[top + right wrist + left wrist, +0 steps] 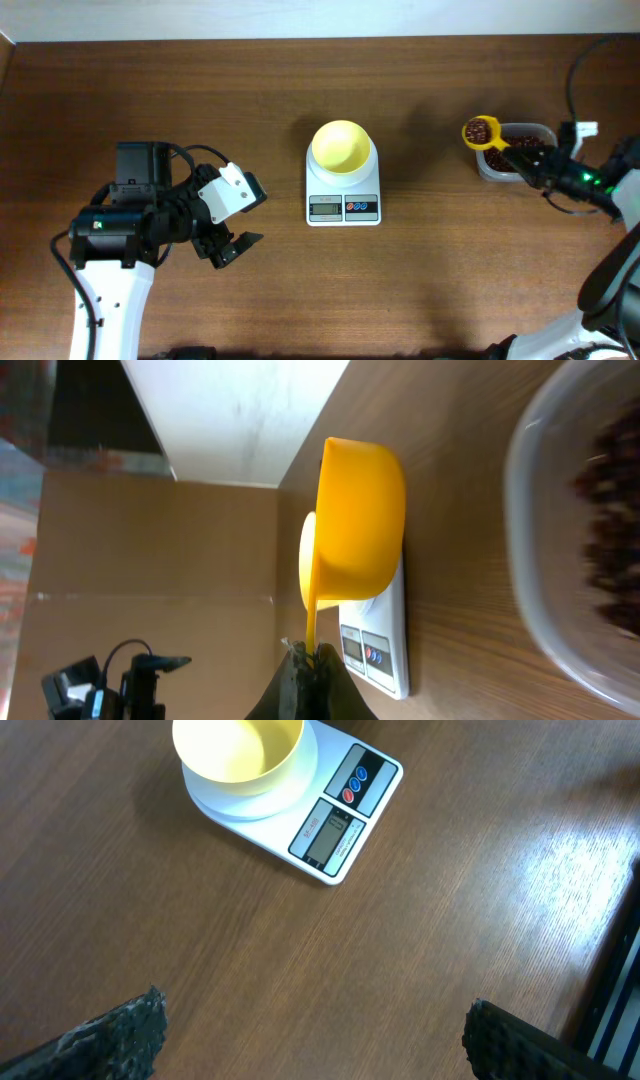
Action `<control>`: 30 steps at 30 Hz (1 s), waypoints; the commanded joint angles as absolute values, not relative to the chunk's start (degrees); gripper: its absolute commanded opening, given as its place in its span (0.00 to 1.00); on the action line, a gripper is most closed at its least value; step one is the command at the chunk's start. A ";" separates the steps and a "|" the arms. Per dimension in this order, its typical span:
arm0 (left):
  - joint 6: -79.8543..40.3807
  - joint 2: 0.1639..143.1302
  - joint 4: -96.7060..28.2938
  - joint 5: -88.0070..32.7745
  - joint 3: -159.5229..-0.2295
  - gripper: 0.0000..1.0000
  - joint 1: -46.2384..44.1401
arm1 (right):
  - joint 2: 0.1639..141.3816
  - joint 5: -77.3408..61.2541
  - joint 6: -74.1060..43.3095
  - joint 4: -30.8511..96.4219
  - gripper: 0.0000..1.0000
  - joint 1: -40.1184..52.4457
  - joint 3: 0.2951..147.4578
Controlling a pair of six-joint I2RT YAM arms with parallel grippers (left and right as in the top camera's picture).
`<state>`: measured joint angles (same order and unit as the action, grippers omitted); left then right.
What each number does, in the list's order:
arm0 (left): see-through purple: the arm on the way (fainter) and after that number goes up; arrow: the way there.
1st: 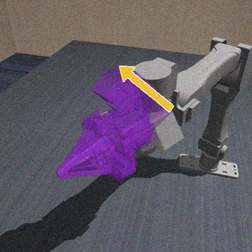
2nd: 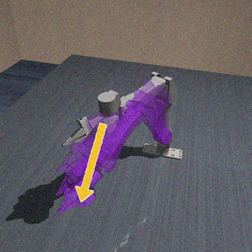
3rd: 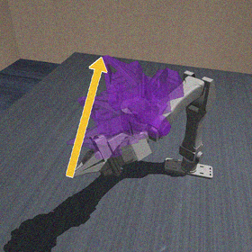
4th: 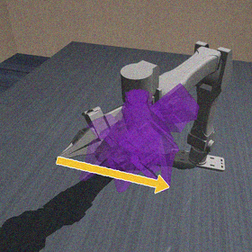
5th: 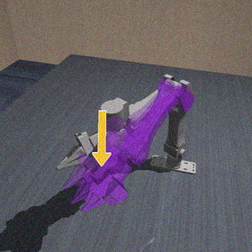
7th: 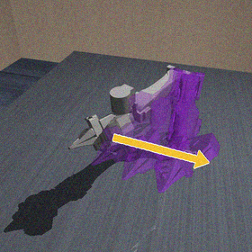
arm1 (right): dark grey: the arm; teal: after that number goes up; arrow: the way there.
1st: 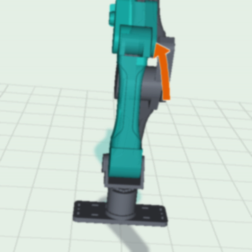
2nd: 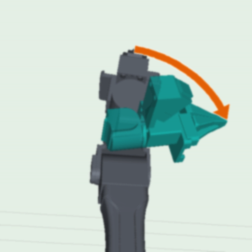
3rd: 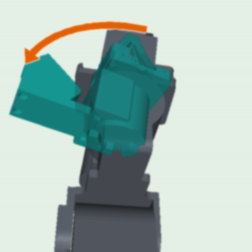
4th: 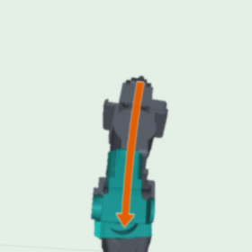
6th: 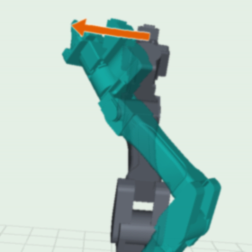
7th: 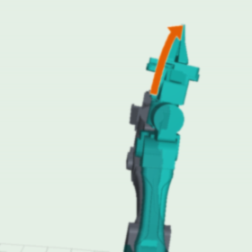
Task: Scoop item into bowl and weigh 50g on scale
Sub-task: 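Carry the filled scoop left over the yellow bowl on the scale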
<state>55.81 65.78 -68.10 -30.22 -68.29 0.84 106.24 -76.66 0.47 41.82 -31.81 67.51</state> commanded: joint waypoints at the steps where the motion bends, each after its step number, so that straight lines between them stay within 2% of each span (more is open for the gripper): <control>1: 56.69 65.67 -68.16 -31.44 -68.34 0.99 1.19 | 106.80 -79.37 1.45 41.80 0.04 -27.90 67.35; 15: 56.69 65.67 -68.16 -31.44 -68.34 0.99 1.19 | 106.80 -80.86 1.04 41.56 0.04 -14.13 67.35; 26: 56.69 65.67 -68.16 -31.44 -68.34 0.99 1.19 | 106.80 -80.86 0.73 40.66 0.04 -9.91 67.42; 30: 56.69 65.67 -68.16 -31.44 -68.34 0.99 1.19 | 106.80 -80.86 -5.17 35.20 0.04 -8.08 67.42</control>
